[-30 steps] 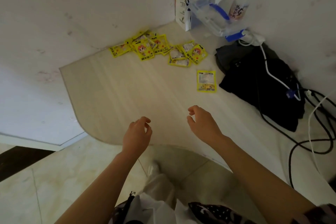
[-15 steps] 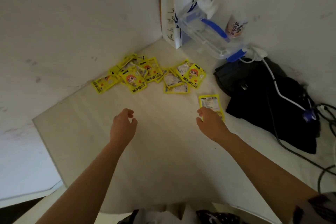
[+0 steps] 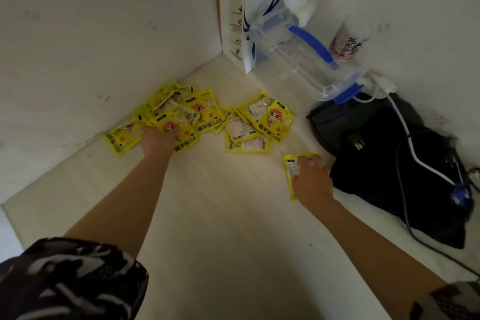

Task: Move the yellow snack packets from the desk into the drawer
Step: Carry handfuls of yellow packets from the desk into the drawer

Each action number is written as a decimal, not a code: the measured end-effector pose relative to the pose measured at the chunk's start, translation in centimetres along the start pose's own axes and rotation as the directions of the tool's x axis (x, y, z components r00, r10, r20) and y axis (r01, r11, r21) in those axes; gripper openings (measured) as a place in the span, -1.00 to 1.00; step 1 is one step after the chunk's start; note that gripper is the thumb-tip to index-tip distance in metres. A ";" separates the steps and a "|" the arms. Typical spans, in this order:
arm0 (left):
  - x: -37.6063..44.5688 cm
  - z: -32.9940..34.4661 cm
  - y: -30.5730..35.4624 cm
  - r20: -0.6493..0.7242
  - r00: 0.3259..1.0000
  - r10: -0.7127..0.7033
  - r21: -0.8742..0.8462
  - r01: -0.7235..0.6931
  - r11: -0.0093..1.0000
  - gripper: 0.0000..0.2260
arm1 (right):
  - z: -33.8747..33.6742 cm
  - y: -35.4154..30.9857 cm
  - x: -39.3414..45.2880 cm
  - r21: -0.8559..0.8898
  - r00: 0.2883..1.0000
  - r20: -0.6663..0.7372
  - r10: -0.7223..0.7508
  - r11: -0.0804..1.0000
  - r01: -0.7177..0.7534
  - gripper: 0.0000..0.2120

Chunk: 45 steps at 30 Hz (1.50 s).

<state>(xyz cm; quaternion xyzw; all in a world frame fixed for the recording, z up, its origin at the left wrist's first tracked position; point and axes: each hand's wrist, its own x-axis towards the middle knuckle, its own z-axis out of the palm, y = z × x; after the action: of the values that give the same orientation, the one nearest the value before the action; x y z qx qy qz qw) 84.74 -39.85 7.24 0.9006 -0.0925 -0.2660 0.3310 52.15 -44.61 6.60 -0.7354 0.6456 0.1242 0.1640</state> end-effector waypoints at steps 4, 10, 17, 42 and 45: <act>1.2 1.9 0.8 -0.022 0.999 -0.050 0.041 0.051 0.998 -0.19 | 0.1 0.0 0.6 -0.028 0.997 0.074 0.037 0.999 -0.035 -0.38; 0.8 3.1 1.3 -0.069 0.995 -0.074 0.057 0.078 0.995 -0.11 | 0.0 -1.4 1.1 -0.061 1.000 -0.018 -0.009 0.998 0.008 -0.20; -1.2 2.3 -1.0 -0.078 0.996 -0.032 -0.013 0.031 0.999 -0.34 | -0.2 -1.8 1.8 0.064 0.999 0.032 0.030 0.997 -0.032 -0.07; 8.2 -1.9 6.5 0.170 0.929 0.330 0.253 -0.365 0.896 -0.55 | -2.9 -7.6 12.1 0.659 0.920 0.129 0.371 0.661 -0.359 -0.30; 8.4 -1.4 6.5 0.256 0.892 0.374 0.327 -0.444 0.835 -0.58 | -2.3 -8.4 12.4 0.601 0.898 0.143 0.415 0.684 -0.412 -0.26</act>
<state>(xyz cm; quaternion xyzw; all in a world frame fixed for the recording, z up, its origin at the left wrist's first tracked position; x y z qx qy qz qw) 92.66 -46.94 8.83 0.8781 -0.3623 -0.2469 0.1915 62.12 -55.90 4.48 -0.4760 0.7993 -0.0619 0.3615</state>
